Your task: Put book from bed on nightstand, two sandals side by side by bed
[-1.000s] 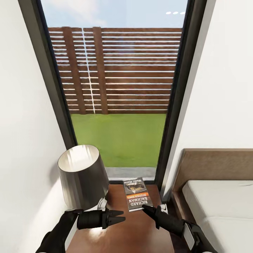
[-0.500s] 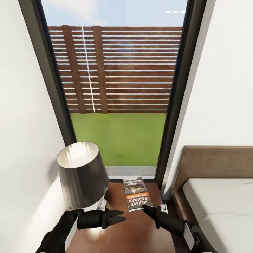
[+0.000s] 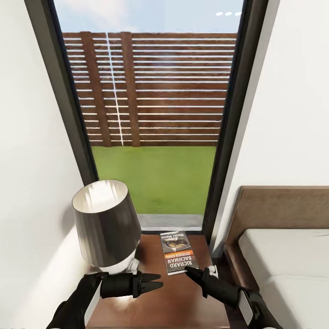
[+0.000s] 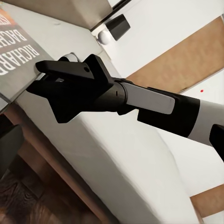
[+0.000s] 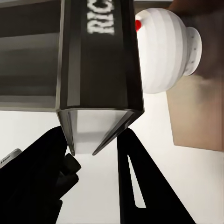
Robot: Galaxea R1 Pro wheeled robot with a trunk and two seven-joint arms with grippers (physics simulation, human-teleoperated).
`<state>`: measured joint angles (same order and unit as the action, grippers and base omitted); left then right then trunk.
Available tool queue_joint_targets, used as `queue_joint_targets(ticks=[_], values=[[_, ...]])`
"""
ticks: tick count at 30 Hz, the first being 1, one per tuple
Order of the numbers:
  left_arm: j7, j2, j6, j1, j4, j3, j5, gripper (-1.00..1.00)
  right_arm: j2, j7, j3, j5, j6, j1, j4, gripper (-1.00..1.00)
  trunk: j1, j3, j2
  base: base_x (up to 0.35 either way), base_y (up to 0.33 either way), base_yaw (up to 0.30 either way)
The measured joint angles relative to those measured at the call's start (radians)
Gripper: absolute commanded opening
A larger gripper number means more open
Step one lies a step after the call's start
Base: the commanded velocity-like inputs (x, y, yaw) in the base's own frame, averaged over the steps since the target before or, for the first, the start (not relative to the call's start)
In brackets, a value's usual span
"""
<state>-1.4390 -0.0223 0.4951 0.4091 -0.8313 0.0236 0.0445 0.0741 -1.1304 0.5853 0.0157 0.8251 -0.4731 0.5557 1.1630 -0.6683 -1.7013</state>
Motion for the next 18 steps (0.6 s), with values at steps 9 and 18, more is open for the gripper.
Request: queue_joint_targets(ticks=[9, 18], values=[[0.000, 0.000, 0.000, 0.000, 0.000, 0.000, 0.000, 1.00, 0.000, 0.000, 0.000, 0.000, 0.000, 0.000, 0.000, -1.00, 0.035, -0.028, -0.063, 0.000, 0.000, 0.000], [0.000, 0.000, 0.000, 0.000, 0.000, 0.000, 0.000, 1.00, 0.000, 0.001, 0.000, 0.000, 0.000, 0.000, -0.001, -1.00, 0.069, -0.056, -0.126, 0.000, 0.000, 0.000]])
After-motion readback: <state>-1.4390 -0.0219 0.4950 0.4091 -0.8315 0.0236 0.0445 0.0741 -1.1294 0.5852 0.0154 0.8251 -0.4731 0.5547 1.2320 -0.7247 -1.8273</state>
